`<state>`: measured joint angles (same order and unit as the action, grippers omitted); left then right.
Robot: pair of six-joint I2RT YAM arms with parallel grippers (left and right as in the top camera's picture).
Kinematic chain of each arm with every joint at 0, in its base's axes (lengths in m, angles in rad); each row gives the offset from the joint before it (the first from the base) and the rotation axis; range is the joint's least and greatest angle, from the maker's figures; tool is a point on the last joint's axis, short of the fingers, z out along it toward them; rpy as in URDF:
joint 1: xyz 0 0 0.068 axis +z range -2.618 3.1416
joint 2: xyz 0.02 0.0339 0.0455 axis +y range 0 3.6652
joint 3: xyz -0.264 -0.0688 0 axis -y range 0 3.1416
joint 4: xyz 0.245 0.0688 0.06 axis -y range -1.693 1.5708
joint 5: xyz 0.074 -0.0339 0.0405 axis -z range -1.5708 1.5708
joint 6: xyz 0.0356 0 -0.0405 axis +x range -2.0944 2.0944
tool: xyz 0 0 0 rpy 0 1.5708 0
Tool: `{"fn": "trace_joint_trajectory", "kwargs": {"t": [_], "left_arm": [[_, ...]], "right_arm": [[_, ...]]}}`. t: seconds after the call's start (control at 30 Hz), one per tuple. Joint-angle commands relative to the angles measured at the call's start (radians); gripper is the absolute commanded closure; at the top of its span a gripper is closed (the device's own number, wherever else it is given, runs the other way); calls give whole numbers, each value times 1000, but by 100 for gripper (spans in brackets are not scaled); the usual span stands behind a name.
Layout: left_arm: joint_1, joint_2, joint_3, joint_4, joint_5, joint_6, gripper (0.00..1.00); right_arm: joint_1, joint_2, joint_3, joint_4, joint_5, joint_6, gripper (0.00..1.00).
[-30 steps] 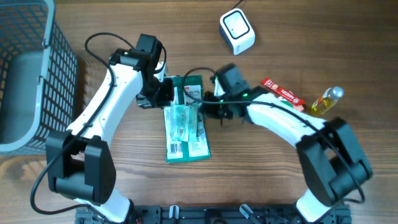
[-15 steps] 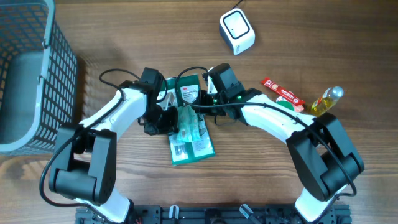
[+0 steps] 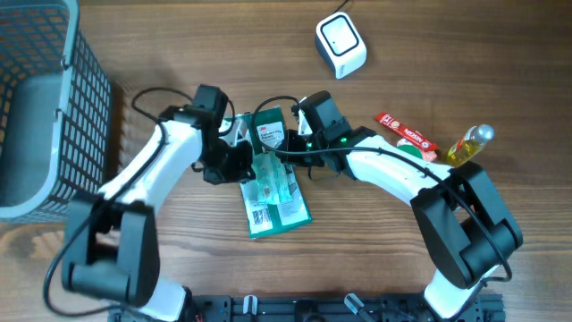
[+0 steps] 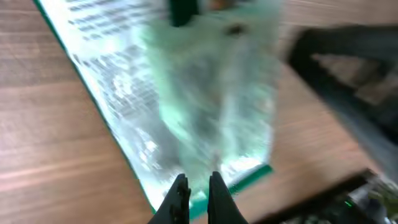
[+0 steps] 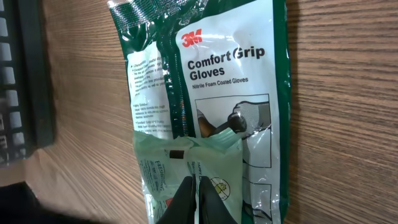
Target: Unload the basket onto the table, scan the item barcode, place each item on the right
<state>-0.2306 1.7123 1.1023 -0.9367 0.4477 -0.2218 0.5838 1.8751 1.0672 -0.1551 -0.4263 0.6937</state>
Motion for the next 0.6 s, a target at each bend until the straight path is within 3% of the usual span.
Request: {"fn": "trace_joint_trajectory", "kwargs": {"t": [0.0, 0.57], "left_arm": [[-13, -57, 17, -40, 84, 9, 96], [-76, -31, -156, 135, 79, -45, 96]], "right_arm": [[2, 18, -2, 5, -12, -13, 96], [2, 18, -3, -34, -66, -13, 96]]}}
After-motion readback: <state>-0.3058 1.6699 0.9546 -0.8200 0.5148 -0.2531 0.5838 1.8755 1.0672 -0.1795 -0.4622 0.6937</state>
